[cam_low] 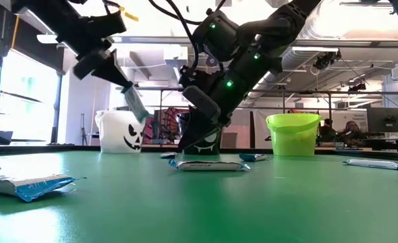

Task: Sort candy by brand, put in halloween buckets
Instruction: Put the white chocolate bar into the white bucket

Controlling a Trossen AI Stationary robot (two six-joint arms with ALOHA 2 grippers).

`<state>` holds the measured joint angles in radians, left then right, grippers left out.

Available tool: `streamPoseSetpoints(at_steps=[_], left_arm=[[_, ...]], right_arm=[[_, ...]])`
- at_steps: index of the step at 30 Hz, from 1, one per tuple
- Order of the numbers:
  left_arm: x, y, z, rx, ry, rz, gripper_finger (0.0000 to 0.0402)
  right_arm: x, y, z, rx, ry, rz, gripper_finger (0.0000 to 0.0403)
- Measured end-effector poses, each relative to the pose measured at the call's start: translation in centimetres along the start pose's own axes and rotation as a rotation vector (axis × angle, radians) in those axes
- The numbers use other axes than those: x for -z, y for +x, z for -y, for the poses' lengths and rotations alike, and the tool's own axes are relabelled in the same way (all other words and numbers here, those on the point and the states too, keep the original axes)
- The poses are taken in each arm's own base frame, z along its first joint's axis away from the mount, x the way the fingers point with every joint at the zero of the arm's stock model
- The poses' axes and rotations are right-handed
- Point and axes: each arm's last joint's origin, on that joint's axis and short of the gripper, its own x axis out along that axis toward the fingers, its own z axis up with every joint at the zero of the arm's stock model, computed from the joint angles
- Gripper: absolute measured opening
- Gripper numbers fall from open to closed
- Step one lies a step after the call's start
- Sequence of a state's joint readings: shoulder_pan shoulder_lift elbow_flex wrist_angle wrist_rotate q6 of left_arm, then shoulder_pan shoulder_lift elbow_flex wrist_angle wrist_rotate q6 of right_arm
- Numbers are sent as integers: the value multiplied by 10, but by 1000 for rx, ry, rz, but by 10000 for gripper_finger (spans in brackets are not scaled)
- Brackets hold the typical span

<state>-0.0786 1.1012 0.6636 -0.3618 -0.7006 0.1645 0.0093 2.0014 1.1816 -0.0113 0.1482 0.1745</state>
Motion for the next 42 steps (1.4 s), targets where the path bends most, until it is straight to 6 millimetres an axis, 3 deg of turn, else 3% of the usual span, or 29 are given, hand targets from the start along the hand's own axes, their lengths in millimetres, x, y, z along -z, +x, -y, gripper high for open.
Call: streamPoseSetpoints(at_steps=[11, 24, 33, 42], left_arm=[[13, 22, -56, -155, -240, -87, 0], [-4, 17, -137, -361, -422, -54, 0], [6, 35, -172, -329, -436, -256, 0], [19, 71, -200, -149, -459, -531, 0]], right_arm=[[-1, 0, 0, -1, 1, 7, 0], [-2, 0, 0, -3, -2, 15, 0], [-3, 0, 0, -4, -15, 24, 0], [-3, 0, 0, -4, -16, 24, 0]])
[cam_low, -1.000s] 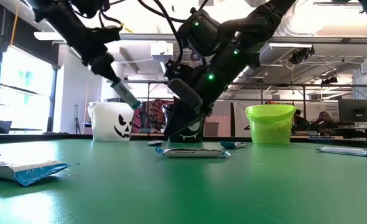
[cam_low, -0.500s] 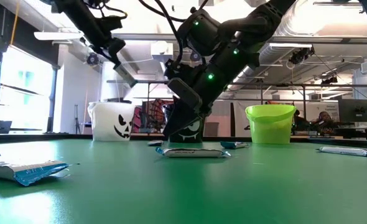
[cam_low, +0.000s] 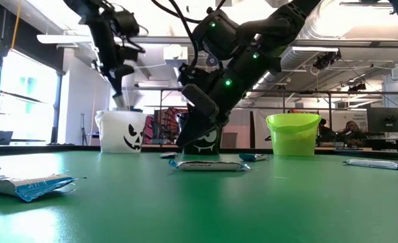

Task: Sort candy by brand, put in halloween buckets
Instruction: Put the white chocolate bar into the white bucket

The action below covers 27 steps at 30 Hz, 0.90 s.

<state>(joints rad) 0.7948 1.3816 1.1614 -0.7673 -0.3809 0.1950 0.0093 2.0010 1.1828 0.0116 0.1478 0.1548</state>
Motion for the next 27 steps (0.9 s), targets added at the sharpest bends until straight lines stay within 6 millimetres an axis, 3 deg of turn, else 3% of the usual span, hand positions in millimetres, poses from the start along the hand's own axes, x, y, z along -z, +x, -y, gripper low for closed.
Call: streamPoseSetpoints(at_steps=[8, 17, 23, 27], left_arm=[[-11, 41, -11, 139, -3, -174, 0], [-9, 78, -7, 201, 7, -252, 0], [-9, 91, -2, 231, 44, -262, 1], [-12, 89, 1, 232, 81, -228, 13]], right_arm=[[0, 0, 0, 0, -6, 0, 0], [0, 0, 0, 0, -7, 0, 0], [0, 0, 0, -1, -6, 4, 0], [-1, 0, -1, -22, -5, 6, 0]])
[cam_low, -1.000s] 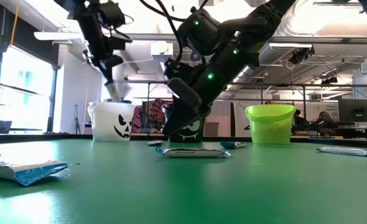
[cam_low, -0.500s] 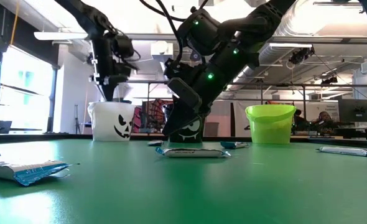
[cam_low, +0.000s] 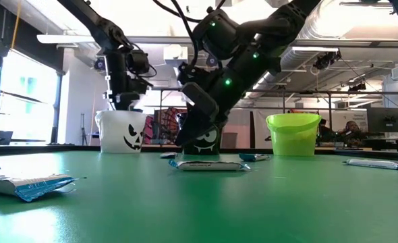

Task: Sort candy by brand, put in halloween buckets
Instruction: Put the white chocolate bar into the white bucket

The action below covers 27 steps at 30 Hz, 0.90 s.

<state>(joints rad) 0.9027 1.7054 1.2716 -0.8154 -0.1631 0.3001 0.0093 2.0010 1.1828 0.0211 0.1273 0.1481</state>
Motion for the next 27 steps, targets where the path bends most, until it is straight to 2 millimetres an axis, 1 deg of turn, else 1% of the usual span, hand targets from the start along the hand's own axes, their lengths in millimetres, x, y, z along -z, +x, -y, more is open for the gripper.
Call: streamPoseSetpoints(at_steps=[4, 7, 11, 14, 18, 21, 27], left_arm=[[-4, -12, 6, -4, 24, 61, 42], [-4, -23, 12, 32, 40, 108, 70], [-4, -42, 21, 100, 76, 186, 107], [-5, -59, 34, 110, 148, 246, 123], [-4, -85, 59, 124, 252, 336, 128], [-1, -100, 82, 142, 337, 415, 129], [23, -114, 129, 202, 484, 527, 129]], right_arm=[[0, 0, -3, -9, -17, 5, 0], [-1, -1, -9, -6, -41, 26, 0], [-2, -2, -16, 4, -66, 46, 0], [-1, -4, -20, 4, -74, 95, 0], [7, -13, -23, -16, -58, 161, 0], [15, -25, -24, -35, -37, 208, 0], [37, -56, -29, -31, -12, 244, 0]])
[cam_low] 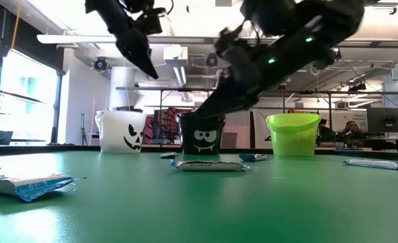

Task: Sort candy by brand, put in halloween buckets
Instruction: Put the white chocolate bar into the white bucket

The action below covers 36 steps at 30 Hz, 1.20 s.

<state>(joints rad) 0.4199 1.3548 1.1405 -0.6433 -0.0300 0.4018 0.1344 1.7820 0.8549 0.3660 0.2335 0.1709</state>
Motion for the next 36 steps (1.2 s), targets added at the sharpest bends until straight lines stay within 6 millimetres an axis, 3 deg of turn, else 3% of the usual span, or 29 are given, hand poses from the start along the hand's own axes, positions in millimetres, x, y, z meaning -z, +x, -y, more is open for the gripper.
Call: streamPoseSetpoints(at_steps=[9, 14, 17, 22, 30, 36], left_arm=[[8, -15, 97, 270, 116, -66, 129], [12, -29, 149, 434, 24, -156, 129], [12, -34, 173, 521, -122, -214, 129], [12, -29, 204, 591, -329, -323, 129], [23, -9, 249, 551, -352, -405, 117], [56, 8, 273, 566, -579, -435, 96]], right_arm=[[15, -48, -9, 30, 42, 29, 0], [17, -56, -16, 5, 42, 33, 0], [19, -56, -17, 1, 35, 24, 0], [20, -56, -17, 1, 31, 19, 0], [20, -56, -17, 1, 22, 18, 0], [20, -56, -17, 0, 18, 17, 0]])
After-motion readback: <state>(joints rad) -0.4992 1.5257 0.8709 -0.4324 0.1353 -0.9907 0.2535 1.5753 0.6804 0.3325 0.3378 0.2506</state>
